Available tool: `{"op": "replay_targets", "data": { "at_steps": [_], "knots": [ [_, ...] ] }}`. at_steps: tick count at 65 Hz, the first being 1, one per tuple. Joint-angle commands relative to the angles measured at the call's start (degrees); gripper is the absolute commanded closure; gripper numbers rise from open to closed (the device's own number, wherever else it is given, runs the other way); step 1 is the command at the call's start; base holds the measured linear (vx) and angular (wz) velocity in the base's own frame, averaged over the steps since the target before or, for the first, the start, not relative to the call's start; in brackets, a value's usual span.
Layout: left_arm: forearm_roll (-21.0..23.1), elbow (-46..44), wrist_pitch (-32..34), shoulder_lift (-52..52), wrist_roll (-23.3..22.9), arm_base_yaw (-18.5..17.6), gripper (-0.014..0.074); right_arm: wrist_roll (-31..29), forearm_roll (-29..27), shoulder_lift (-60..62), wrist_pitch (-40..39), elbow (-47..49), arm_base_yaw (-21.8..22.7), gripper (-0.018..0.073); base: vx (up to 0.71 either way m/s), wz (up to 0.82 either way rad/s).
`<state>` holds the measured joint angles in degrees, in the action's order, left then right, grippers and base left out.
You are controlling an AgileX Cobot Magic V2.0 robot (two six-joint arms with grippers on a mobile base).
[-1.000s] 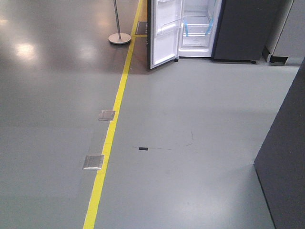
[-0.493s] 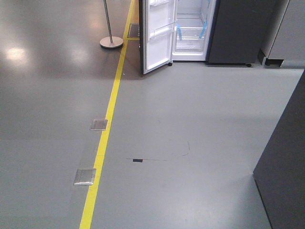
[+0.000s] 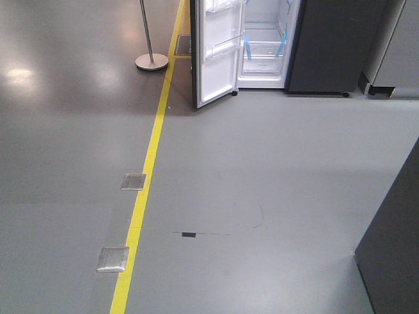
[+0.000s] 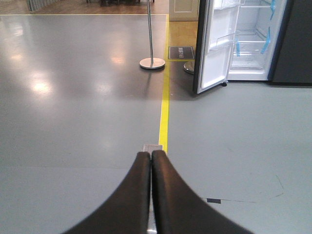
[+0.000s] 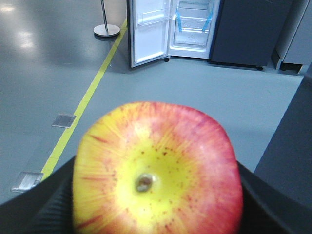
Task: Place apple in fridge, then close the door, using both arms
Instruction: 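Drive the base toward the open white refrigerator, apple held in right gripper, then drive closer to the refrigerator's open door, keeping the apple gripped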
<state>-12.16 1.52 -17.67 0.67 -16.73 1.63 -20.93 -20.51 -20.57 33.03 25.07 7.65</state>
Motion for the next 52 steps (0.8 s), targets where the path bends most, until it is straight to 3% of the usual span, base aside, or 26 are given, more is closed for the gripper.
{"op": "replay_targets", "data": {
  "at_steps": [1,52],
  "knots": [
    [0.2,1.1,3.6,0.8,-0.6,-0.2,0.0601,-0.4,-0.8,-0.4,-4.6,1.6,0.1,0.0529,0.17,0.02],
    [0.2,1.1,3.6,0.8,-0.6,-0.2,0.0601,-0.4,-0.8,-0.4,-4.6,1.6,0.1,0.0529,0.18,-0.02]
  ]
}}
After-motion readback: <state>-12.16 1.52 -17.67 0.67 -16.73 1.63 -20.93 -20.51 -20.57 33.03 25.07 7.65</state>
